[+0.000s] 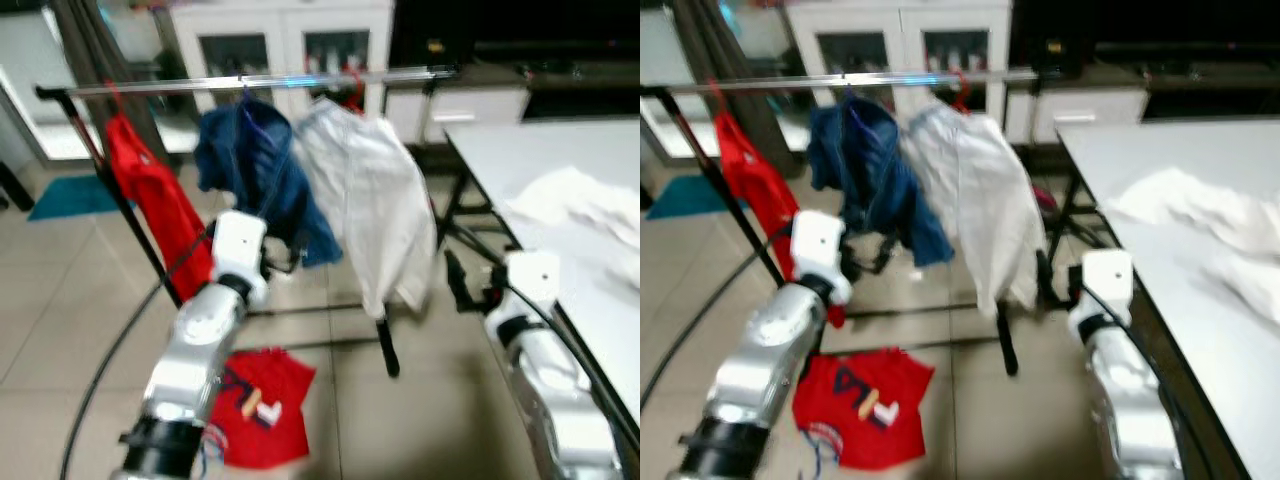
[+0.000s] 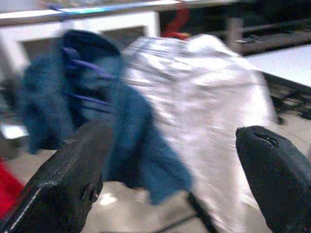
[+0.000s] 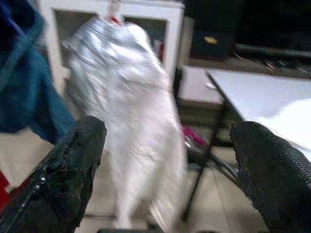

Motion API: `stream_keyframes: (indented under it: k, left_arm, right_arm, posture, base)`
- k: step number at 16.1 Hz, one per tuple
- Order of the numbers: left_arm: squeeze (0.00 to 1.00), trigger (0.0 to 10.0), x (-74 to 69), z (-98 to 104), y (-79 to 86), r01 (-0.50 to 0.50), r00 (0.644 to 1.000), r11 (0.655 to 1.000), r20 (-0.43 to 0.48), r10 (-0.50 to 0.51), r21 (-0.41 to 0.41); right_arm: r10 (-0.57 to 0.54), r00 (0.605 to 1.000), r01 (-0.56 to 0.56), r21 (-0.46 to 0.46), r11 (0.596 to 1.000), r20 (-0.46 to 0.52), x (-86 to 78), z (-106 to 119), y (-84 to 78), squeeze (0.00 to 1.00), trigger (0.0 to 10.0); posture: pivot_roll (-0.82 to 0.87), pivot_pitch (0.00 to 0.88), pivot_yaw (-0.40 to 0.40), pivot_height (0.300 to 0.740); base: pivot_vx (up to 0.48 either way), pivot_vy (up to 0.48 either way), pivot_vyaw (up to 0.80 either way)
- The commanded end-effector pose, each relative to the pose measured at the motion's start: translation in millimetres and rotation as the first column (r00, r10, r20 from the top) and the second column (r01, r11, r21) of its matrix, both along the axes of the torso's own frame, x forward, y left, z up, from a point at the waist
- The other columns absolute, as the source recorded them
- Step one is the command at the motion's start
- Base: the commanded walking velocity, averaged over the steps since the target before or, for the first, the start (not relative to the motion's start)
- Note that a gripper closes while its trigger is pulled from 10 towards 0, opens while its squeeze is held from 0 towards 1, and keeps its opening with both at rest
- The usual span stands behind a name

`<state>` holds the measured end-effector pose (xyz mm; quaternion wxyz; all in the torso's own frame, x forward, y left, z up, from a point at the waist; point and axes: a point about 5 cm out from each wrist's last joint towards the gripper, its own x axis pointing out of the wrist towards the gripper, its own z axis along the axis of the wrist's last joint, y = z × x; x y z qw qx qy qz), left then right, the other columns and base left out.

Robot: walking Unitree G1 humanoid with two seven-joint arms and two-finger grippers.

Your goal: Hang hanger

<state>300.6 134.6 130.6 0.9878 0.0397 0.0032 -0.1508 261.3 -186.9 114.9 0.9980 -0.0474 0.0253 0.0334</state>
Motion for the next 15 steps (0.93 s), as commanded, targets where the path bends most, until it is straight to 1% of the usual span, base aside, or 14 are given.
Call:
stream_keyframes:
  k: [1, 6, 11, 12, 13, 14, 15]
  left_arm:
    - [1.00, 10.0, -0.4, -0.7, 6.6, -0.017, 1.000, 1.000, -0.002, 0.017, 0.008]
    - [1.00, 10.0, 1.5, 0.0, 3.6, -0.001, 1.000, 1.000, 0.000, 0.001, 0.021]
    - [1.00, 10.0, 2.6, 0.2, 1.4, 0.007, 1.000, 1.000, -0.005, -0.007, 0.028]
    - [1.00, 10.0, 1.0, -0.8, -0.9, 0.034, 0.999, 0.999, -0.012, -0.034, 0.039]
    - [1.00, 10.0, -1.4, -1.8, -5.4, 0.088, 0.996, 0.994, -0.013, -0.087, 0.062]
    - [1.00, 10.0, -2.4, -2.1, -6.9, 0.110, 0.994, 0.991, -0.013, -0.110, 0.069]
    - [1.00, 10.0, -4.6, -1.2, -9.0, 0.154, 0.988, 0.985, -0.007, -0.154, 0.074]
  right_arm:
    - [0.023, 1.000, -0.023, -0.003, 1.000, 0.021, 1.8, 3.7, 6.4, 1.00, 10.0]
    - [0.025, 0.999, -0.025, -0.012, 1.000, 0.037, 4.6, 6.5, 4.8, 1.00, 10.0]
    - [0.048, 0.997, -0.047, -0.005, 0.999, 0.059, 6.4, 10.5, 7.4, 1.00, 10.0]
    - [0.071, 0.994, -0.069, -0.021, 0.997, 0.078, 7.4, 13.7, 9.3, 1.00, 10.0]
    - [0.085, 0.992, -0.083, -0.024, 0.996, 0.096, 10.7, 20.4, 8.0, 1.00, 10.0]
    - [0.090, 0.991, -0.088, -0.020, 0.996, 0.103, 12.1, 23.7, 7.2, 1.00, 10.0]
    - [0.096, 0.988, -0.095, -0.019, 0.995, 0.119, 14.6, 30.4, 4.8, 1.00, 10.0]
  posture:
    - [-0.04, 0.000, 0.040, 0.740]
    - [-0.04, 0.000, 0.043, 0.740]
    - [-0.04, 0.000, 0.042, 0.740]
    - [-0.04, 0.000, 0.042, 0.740]
    - [-0.04, 0.000, 0.039, 0.740]
    - [-0.04, 0.000, 0.039, 0.740]
    - [-0.04, 0.000, 0.036, 0.740]
  base:
    - [0.469, 0.000, 0.00]
    - [0.468, 0.000, 0.00]
    - [0.457, 0.000, 0.00]
    - [0.000, 0.000, 0.00]
    - [0.000, 0.000, 0.00]
    - [0.000, 0.000, 0.00]
    - [0.000, 0.000, 0.00]
